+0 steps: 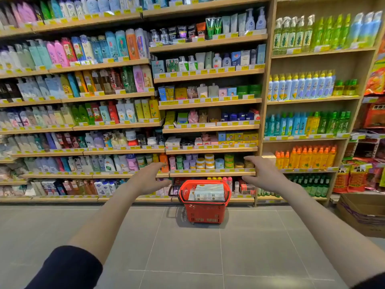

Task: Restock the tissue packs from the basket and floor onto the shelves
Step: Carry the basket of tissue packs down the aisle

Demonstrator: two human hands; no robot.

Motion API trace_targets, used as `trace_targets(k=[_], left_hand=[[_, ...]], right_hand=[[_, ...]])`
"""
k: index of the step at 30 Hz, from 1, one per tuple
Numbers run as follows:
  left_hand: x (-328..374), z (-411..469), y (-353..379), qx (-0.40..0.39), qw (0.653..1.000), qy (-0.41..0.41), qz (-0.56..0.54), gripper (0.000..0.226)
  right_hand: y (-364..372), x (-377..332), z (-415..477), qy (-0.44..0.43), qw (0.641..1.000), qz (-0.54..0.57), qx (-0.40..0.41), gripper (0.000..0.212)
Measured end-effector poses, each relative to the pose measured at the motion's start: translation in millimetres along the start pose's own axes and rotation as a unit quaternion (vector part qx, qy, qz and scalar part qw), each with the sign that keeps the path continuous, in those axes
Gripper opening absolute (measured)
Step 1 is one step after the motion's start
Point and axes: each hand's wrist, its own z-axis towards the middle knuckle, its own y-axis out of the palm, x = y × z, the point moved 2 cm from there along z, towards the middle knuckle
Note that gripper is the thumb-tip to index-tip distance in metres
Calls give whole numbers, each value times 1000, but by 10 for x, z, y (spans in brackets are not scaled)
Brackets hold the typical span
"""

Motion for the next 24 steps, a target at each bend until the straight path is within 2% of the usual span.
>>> trace_targets(k=[12,24], left_hand=[[-199,1529,256,-4,999,-43,-5,74],[-1115,3425,761,-55,998,-40,0,78]], right_hand=[[333,585,1640,-18,998,-21,-49,71],[1161,823,3452,-23,995,-55,-81,71]])
